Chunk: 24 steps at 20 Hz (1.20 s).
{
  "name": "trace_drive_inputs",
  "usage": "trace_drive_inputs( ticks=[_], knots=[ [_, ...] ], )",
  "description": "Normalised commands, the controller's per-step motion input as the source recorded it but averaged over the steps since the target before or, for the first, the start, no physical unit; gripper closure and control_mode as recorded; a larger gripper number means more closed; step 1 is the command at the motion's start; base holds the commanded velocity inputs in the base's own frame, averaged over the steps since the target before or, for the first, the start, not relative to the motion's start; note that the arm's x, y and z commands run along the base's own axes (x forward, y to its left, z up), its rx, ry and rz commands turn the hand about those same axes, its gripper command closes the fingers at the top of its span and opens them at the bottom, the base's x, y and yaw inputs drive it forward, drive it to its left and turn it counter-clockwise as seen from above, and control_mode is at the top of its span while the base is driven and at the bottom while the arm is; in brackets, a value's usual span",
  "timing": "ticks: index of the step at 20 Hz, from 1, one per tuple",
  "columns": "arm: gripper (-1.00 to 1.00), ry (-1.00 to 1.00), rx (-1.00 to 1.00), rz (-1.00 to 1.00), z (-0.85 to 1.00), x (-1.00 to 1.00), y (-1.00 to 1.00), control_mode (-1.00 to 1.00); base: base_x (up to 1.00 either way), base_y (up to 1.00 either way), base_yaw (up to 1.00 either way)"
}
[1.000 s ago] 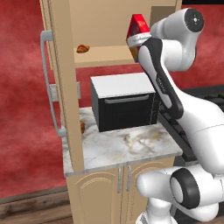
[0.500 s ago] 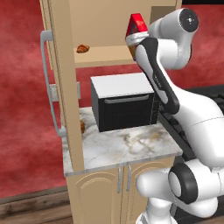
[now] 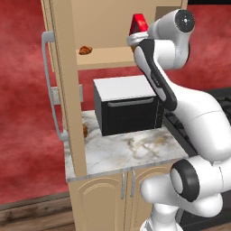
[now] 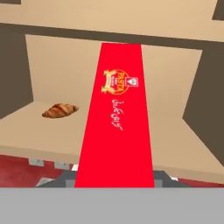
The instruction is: Pick the canned food and boxed food from the counter and place them in the cabinets closest to them.
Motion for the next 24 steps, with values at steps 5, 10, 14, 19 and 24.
trace_drive_inputs(
  ticks=[5,10,14,19,24],
  knots=[
    [1.00,0.00,0.00,-0.01,-0.02,0.13,0.00,-1.00,0.00,0.00,0.00],
    [1.00,0.04,0.00,0.00,-0.04,0.16,0.00,-1.00,0.00,0.00,0.00],
    [1.00,0.06,-0.01,0.00,-0.03,0.18,0.00,-1.00,0.00,0.00,0.00],
    [1.00,0.05,0.00,0.00,0.00,0.24,0.00,-1.00,0.00,0.00,0.00],
    [1.00,0.01,0.00,0.00,0.00,0.25,0.00,-1.00,0.00,0.00,0.00]
  ],
)
